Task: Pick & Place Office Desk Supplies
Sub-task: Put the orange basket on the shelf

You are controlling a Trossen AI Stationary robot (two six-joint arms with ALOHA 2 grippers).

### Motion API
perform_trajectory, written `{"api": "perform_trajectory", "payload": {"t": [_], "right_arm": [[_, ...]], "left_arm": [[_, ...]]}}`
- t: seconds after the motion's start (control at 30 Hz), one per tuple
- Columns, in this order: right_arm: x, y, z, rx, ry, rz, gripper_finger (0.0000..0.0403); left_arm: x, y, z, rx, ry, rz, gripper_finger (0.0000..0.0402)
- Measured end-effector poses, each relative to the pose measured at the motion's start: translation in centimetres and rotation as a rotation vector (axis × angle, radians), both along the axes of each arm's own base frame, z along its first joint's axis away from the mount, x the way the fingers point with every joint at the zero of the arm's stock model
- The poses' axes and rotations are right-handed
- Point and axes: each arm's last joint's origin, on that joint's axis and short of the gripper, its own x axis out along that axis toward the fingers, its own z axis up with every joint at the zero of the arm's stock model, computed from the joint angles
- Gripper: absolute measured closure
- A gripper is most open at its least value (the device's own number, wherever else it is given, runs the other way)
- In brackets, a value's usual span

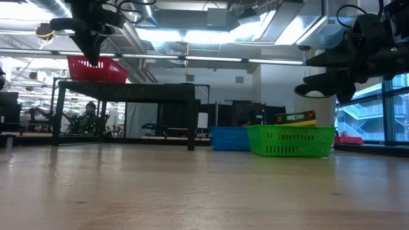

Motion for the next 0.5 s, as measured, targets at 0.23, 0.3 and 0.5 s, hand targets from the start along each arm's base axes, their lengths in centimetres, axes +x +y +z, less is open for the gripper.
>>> {"api": "perform_trajectory", "payload": {"t": [0.23,0.3,0.5], "right_arm": [[0.00,0.00,0.00,0.000,0.000,0.000,0.0143],[0.00,0.00,0.00,0.000,0.000,0.000,0.0143],[0.00,0.00,0.00,0.000,0.000,0.000,0.0143]], "left_arm": [[-0.04,-0.18,-0.08,-0.055,-0.010,-0.008,0.0394],[-0.04,-0.19,-0.09,-0.060,-0.015,-0.002,0.0394],[-0.05,-0.15,-0.07,-0.046,-0.014,0.009,0.0394]]}}
